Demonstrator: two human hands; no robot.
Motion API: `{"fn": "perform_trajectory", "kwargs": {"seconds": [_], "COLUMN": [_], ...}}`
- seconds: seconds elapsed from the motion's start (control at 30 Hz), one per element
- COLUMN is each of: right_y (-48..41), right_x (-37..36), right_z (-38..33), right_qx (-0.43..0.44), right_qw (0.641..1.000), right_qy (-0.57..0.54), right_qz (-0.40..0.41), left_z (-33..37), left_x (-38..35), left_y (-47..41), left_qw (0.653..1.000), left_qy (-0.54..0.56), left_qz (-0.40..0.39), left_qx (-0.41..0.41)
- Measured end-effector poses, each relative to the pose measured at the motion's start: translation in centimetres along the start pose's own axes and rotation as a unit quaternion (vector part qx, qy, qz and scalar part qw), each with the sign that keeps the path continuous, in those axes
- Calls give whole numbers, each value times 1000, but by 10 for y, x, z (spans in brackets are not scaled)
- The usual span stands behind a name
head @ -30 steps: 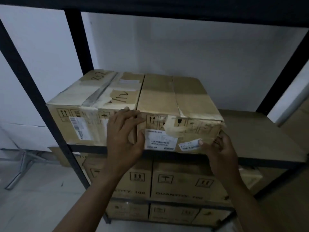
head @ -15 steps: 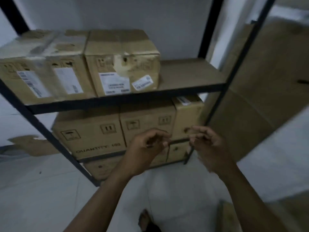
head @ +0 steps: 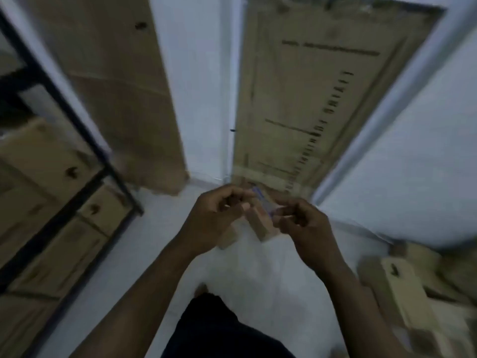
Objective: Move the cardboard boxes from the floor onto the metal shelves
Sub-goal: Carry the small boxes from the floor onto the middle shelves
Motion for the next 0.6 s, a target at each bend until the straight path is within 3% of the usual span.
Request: {"fn": "perform_trajectory", "kwargs": {"seconds": [0.2,0.6], "right_y": [81,186], "right_x": [108,289], "right_z": [61,155], "right_qx": [-49,-180], "right_qw": [983,908], "right_qy": [-53,-102], "right_qz": [171,364], "left_z": [-22,-41], "left_x": [-139,-380], "left_y": [-62,-190], "left_qw": [984,923], "left_qy": [35,13], "left_qz": [-165,-379], "left_qx": [50,73]}}
Point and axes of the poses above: each hand's wrist, its own y-axis away from the middle knuckle, its own x-axis out of the back of the hand, z = x × y, the point moved 8 cm from there along -y, towards the middle knuckle, and after that the axes turned 10 degrees about -z, right-handed, at the moved point
